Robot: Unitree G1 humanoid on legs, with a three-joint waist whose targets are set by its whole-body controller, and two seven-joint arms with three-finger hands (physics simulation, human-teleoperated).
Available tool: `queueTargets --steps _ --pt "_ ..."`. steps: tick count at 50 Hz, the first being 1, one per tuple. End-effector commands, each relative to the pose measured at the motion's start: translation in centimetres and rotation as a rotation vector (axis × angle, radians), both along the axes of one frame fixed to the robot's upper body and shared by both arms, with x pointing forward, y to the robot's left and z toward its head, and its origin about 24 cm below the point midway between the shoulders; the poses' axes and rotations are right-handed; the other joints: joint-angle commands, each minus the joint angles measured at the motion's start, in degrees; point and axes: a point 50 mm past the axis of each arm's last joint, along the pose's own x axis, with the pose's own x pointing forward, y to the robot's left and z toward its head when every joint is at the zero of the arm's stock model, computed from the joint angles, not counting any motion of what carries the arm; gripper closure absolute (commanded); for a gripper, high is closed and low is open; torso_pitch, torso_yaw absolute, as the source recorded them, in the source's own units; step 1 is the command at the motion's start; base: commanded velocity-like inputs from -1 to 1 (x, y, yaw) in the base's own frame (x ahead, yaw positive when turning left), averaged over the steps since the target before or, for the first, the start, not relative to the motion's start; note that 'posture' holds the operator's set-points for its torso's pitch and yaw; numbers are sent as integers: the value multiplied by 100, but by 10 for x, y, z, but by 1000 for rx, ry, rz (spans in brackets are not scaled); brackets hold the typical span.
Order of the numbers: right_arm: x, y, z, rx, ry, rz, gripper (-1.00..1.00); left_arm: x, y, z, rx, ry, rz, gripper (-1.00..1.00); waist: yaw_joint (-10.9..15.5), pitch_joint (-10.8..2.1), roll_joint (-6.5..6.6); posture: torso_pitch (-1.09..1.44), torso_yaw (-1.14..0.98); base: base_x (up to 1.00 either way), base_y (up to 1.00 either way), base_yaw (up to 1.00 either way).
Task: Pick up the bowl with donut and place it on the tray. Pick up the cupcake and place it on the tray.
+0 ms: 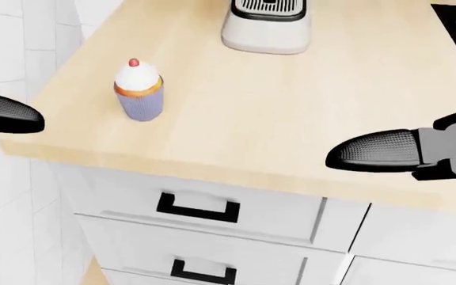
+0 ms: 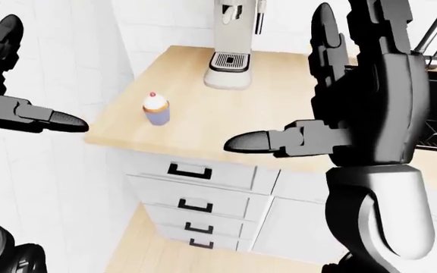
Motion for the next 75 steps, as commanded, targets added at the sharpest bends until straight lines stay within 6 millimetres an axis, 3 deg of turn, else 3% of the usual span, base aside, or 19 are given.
queueTargets --steps 1,15,36,52,75 --pt "-4 -1 7 7 -54 -2 -100 -5 0 9 13 -60 12 -100 3 -51 -21 0 0 0 0 0" --pt "-5 -2 7 7 -59 -4 -100 1 -10 1 36 -40 -14 -100 37 -21 -89 0 0 0 0 0" --pt "-2 0 8 5 -55 -3 -100 48 -44 0 95 20 -85 -100 154 -59 -212 0 0 0 0 0" --pt "-1 -2 4 15 -52 -10 -100 92 -57 -22 102 103 -101 -100 107 -130 -211 0 0 0 0 0" --pt "1 -3 5 20 -54 -14 -100 140 -64 -47 150 209 -68 -100 57 -214 -188 0 0 0 0 0"
